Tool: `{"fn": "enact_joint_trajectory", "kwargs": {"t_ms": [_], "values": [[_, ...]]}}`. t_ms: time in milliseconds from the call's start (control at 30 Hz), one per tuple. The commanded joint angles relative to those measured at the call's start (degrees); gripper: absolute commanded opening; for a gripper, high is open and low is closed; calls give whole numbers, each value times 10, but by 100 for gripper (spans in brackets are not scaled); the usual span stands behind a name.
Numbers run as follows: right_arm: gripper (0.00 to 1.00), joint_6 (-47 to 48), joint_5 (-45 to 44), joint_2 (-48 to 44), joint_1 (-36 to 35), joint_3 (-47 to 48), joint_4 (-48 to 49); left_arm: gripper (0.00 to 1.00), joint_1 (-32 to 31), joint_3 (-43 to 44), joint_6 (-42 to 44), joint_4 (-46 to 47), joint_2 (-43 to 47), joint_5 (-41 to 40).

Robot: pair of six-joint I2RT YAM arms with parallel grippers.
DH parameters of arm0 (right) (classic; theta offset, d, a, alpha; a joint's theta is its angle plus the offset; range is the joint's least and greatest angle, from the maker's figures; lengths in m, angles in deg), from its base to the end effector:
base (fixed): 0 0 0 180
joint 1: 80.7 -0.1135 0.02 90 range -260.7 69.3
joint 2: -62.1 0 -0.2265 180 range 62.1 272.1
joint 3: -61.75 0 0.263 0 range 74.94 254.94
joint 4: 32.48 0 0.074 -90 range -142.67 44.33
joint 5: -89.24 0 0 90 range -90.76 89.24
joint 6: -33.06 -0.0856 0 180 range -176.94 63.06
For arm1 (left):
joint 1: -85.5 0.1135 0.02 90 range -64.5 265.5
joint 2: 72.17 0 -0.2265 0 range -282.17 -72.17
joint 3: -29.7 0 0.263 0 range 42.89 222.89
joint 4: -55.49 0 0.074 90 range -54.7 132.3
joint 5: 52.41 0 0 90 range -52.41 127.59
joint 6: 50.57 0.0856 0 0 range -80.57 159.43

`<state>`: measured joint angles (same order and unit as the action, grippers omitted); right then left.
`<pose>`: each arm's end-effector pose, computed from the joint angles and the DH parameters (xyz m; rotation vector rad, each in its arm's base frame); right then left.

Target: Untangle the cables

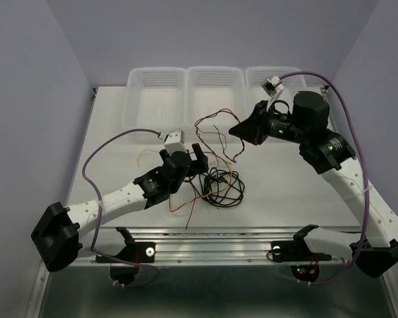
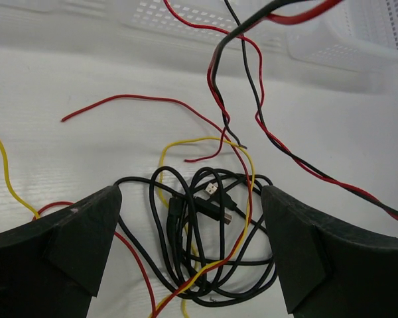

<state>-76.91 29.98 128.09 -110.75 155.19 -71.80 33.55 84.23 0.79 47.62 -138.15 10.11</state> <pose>0.2427 0.1909 0.4113 -0.5705 1.7966 1.0896 0.2327 -0.2332 0.2186 -0.1064 1.9145 -0.6272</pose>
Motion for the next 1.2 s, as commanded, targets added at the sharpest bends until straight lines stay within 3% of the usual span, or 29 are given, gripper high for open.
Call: {"fn": "enact_joint_trajectory", "kwargs": {"t_ms": [0,100,333,400,467,533,567,600,933,1000,1067,1133,1167], "values": [[1,-10,45,-28,-1,48,7,99,25,34,28,90,-22,21],[1,-17,58,-34,-1,48,14,99,40,37,43,155,-54,90],[1,-24,92,-30,-1,71,17,98,53,88,31,158,-144,88],[1,-31,89,-28,-1,80,17,90,57,94,30,173,-162,103],[1,-33,75,-26,-1,84,16,73,58,100,30,173,-172,108],[1,-30,41,-25,-1,86,10,34,58,100,20,164,-172,117],[1,-26,26,-24,-1,86,6,6,58,97,14,160,-168,118],[1,-24,-12,-20,-1,85,-3,0,58,88,7,147,-159,121],[2,18,-225,77,-1,41,-22,0,49,-19,-101,63,21,197],[8,28,-237,101,-1,37,-22,0,45,-24,-115,43,79,226],[33,27,-249,135,-1,33,-22,0,42,-24,-137,21,116,236],[47,51,-219,149,-1,20,-20,0,42,-8,-166,-36,154,217],[68,65,-193,152,-1,13,-17,0,42,2,-172,-53,163,207]]}}
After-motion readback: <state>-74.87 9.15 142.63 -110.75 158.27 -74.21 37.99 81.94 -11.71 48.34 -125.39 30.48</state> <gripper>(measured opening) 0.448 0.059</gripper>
